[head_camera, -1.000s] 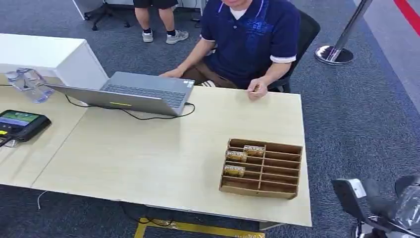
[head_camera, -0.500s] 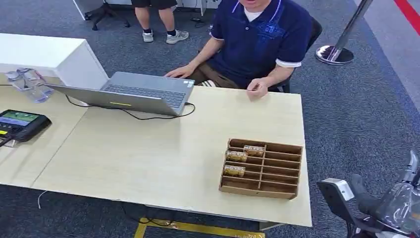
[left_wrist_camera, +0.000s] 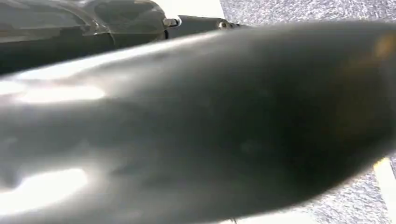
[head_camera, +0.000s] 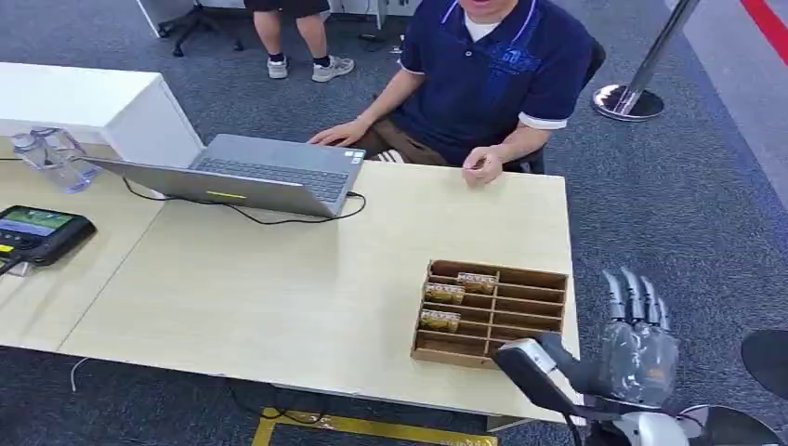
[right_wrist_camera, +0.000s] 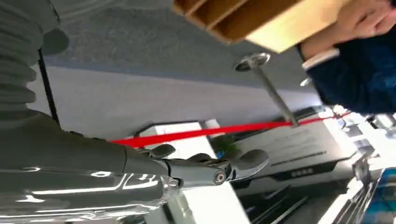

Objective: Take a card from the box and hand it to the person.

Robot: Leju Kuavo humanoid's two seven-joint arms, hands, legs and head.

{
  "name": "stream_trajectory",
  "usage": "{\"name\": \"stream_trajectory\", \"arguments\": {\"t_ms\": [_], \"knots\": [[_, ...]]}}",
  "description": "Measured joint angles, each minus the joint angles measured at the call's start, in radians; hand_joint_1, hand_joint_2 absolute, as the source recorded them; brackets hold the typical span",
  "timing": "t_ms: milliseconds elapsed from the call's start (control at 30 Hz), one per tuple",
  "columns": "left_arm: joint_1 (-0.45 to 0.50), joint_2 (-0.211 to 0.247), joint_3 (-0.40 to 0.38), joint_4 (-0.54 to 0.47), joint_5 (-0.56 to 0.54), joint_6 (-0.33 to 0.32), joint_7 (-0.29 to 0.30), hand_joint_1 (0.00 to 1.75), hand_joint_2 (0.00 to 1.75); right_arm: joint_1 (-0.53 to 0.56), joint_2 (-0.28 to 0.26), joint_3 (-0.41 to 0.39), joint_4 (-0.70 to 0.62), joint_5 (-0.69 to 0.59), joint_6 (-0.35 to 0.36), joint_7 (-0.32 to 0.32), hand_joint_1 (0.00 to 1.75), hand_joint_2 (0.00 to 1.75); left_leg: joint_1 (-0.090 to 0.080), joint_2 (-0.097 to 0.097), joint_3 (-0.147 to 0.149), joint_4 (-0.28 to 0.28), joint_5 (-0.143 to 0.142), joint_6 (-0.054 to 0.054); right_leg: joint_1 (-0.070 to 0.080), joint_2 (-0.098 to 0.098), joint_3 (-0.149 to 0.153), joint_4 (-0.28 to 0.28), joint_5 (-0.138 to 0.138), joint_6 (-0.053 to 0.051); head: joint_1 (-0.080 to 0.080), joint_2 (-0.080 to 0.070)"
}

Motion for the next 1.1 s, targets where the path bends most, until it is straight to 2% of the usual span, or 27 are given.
{"name": "stream_trajectory", "arguments": {"t_ms": [100,200,367,767,900,933,1033,1067,1100], "knots": [[0.000,0.000,0.000,0.000,0.000,0.000,0.000,0.00,0.00,-0.013,-0.010,0.068,0.033,-0.059,0.066,-0.004,0.00,1.75,0.000,0.000,0.000,0.000,0.000,0.000,0.000,0.000,0.000,0.000,0.000,0.000,0.000,0.000],[-0.001,0.000,0.000,0.000,0.000,0.000,0.002,0.00,0.00,-0.033,-0.011,0.142,0.087,-0.073,0.069,-0.005,0.02,1.75,0.000,0.000,0.000,0.000,0.000,0.000,0.000,0.000,0.000,0.000,0.000,0.000,0.000,0.000],[-0.001,0.000,0.001,0.000,0.005,0.000,0.003,0.00,0.00,-0.062,-0.015,0.193,0.134,-0.094,0.070,-0.013,0.03,1.75,0.000,0.000,0.000,0.000,0.000,0.000,0.000,0.000,0.000,0.000,0.000,0.000,0.000,0.000],[-0.001,0.000,0.005,0.000,0.009,0.000,0.003,0.00,0.00,-0.129,-0.018,0.223,0.216,-0.123,0.069,-0.048,0.12,1.75,0.000,0.000,0.000,0.000,0.000,0.000,0.000,0.000,0.000,0.000,0.000,0.000,0.000,0.000],[-0.001,0.000,0.006,0.000,0.009,0.000,0.003,0.00,0.00,-0.154,-0.012,0.223,0.230,-0.121,0.058,-0.055,0.21,1.75,0.000,0.000,0.000,0.000,0.000,0.000,0.000,0.000,0.000,0.000,0.000,0.000,0.000,0.000],[-0.001,0.000,0.007,0.000,0.009,0.000,0.003,0.00,0.00,-0.160,-0.011,0.223,0.232,-0.121,0.058,-0.055,0.31,1.75,0.000,0.000,0.000,0.000,0.000,0.000,0.000,0.000,0.000,0.000,0.000,0.000,0.000,0.000],[-0.001,0.000,0.008,0.000,0.009,0.000,0.003,0.00,0.00,-0.171,-0.008,0.223,0.238,-0.116,0.055,-0.055,0.31,1.75,0.000,0.000,0.000,0.000,0.000,0.000,0.000,0.000,0.000,0.000,0.000,0.000,0.000,0.000],[-0.001,0.000,0.008,0.000,0.009,0.000,0.003,0.00,0.00,-0.175,-0.008,0.223,0.239,-0.104,0.052,-0.052,0.45,1.75,0.000,0.000,0.000,0.000,0.000,0.000,0.000,0.000,0.000,0.000,0.000,0.000,0.000,0.000],[-0.001,0.000,0.008,0.000,0.009,0.000,0.005,0.00,0.00,-0.179,-0.008,0.223,0.239,-0.089,0.054,-0.038,0.96,1.75,0.000,0.000,0.000,0.000,0.000,0.000,0.000,0.000,0.000,0.000,0.000,0.000,0.000,0.000]]}}
